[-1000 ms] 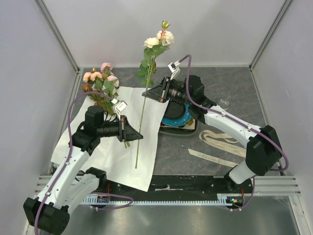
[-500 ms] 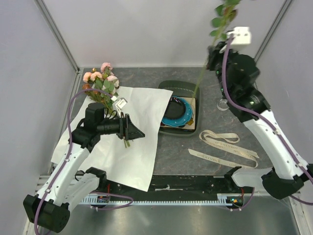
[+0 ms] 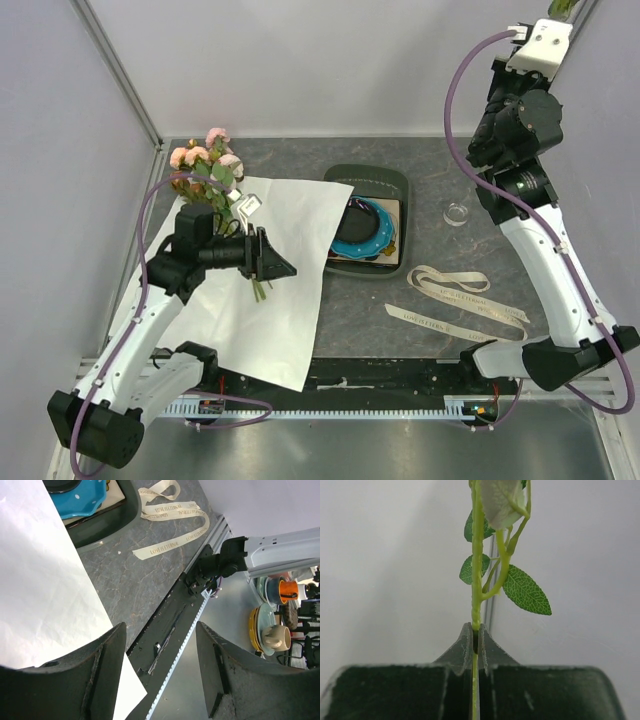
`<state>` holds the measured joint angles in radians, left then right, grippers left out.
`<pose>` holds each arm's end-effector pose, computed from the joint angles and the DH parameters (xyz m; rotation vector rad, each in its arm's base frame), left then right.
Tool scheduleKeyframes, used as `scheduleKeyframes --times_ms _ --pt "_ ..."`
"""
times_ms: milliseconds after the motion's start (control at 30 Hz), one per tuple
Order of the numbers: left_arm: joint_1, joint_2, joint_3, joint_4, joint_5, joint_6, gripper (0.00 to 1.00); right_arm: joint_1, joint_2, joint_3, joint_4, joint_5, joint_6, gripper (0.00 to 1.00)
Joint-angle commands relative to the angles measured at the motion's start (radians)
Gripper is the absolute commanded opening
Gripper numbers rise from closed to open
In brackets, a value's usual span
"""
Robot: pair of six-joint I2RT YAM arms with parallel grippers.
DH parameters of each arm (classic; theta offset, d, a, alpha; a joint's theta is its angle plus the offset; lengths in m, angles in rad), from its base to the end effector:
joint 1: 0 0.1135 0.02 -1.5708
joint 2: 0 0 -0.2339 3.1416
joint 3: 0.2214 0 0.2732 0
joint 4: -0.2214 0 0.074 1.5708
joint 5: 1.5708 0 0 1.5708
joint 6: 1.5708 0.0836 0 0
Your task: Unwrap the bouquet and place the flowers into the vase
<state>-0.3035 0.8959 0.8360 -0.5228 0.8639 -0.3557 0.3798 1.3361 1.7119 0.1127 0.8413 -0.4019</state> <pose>0.2202 -0.1356 0.2695 0.4742 2.1481 -1.3034 0.3074 0.0556 0.5555 0.3122 1.2276 -0.4732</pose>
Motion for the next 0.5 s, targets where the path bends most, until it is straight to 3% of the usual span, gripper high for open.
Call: scheduleKeyframes --times_ms 0,467 --pt "-0.003 0.000 0.060 -0.017 -0.009 0.054 0.64 -0.057 -0.012 -0.046 0.116 0.007 -0.015 0.00" --pt "-0.002 -0.006 0.078 -0.034 -0.032 0.029 0.64 -0.188 0.051 -0.021 0.113 -0.137 0.141 0.00"
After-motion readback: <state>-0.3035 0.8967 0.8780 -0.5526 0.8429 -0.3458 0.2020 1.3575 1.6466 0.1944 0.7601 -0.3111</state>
